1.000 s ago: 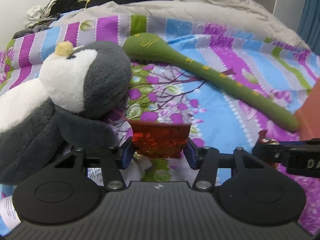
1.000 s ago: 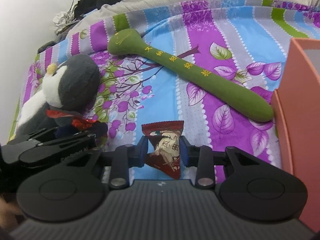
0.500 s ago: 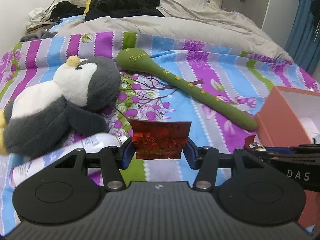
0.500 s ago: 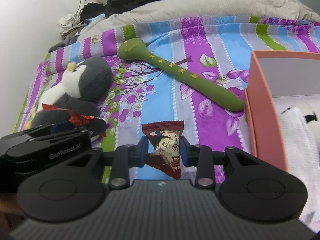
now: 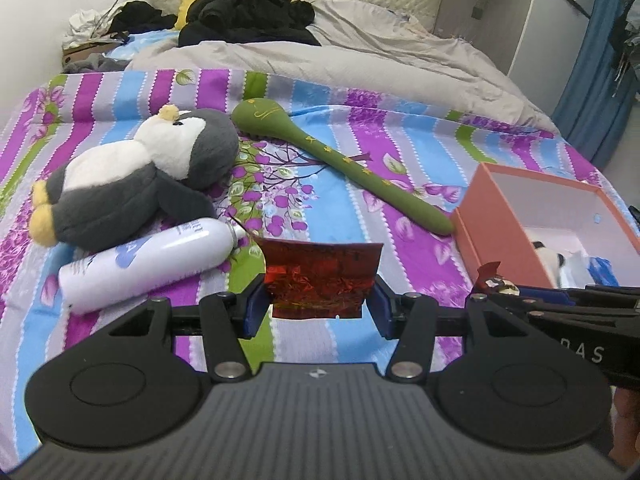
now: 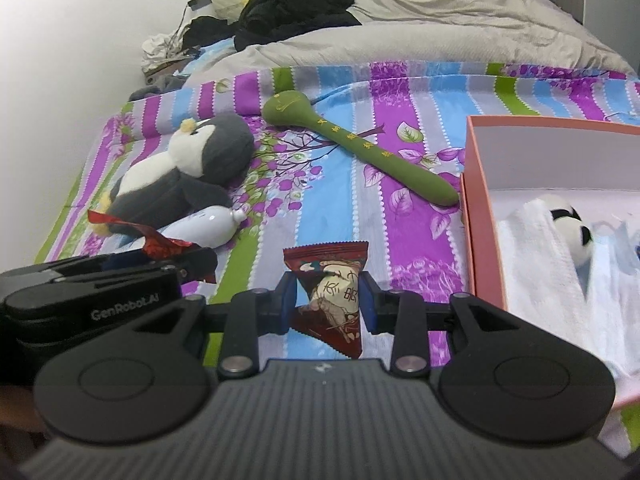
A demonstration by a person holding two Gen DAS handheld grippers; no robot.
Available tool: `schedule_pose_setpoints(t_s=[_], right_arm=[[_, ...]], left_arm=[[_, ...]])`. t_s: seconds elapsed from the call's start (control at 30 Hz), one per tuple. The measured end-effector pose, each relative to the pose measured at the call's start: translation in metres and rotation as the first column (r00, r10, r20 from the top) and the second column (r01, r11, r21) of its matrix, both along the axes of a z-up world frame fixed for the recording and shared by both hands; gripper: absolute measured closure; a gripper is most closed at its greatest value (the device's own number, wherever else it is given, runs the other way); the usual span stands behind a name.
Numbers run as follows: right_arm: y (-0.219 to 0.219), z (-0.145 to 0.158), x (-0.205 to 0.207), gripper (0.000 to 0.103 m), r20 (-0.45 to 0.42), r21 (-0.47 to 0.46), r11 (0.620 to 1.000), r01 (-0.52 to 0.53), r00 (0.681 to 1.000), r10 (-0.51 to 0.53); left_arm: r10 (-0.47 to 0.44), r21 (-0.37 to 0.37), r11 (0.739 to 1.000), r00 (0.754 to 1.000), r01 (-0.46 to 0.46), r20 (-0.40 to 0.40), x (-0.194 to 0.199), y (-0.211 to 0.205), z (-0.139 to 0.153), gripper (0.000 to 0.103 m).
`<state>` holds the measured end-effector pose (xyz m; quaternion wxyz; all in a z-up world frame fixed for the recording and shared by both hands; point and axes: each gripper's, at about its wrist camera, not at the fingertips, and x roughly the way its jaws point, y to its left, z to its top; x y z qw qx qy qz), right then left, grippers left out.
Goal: Organize soft objects
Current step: 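Carry the candy in the right gripper while the left gripper carries the red packet to the box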
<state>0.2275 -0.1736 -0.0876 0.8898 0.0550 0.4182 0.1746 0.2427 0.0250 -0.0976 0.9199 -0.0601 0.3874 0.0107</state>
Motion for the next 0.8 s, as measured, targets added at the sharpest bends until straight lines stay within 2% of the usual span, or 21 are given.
schedule_pose_setpoints(t_s=[0.17, 0.43, 0.8], right_arm=[[-0.006, 0.01, -0.033, 0.067, 0.02, -0.005, 1.0, -0.012, 1.0, 0.012], [-0.016, 0.022, -0.076, 0.067, 0.05, -0.004, 1.0, -0.027, 0.998, 0.027], [-0.051, 0.044, -0.11, 0.067, 0.114, 0.001, 1.0, 0.017, 0.993, -0.017]], left_arm=[[0.01, -0.031, 0.999, 1.0, -0.01, -0.009, -0.036, -0.008, 0.011, 0.045], [0.011, -0.024, 1.0, 1.0, -0.011, 0.001, -0.086, -0.024, 0.026, 0.045], [-0.017, -0.052, 0.998, 1.0, 0.018, 0.012, -0.119, -0.056, 0.041, 0.045]])
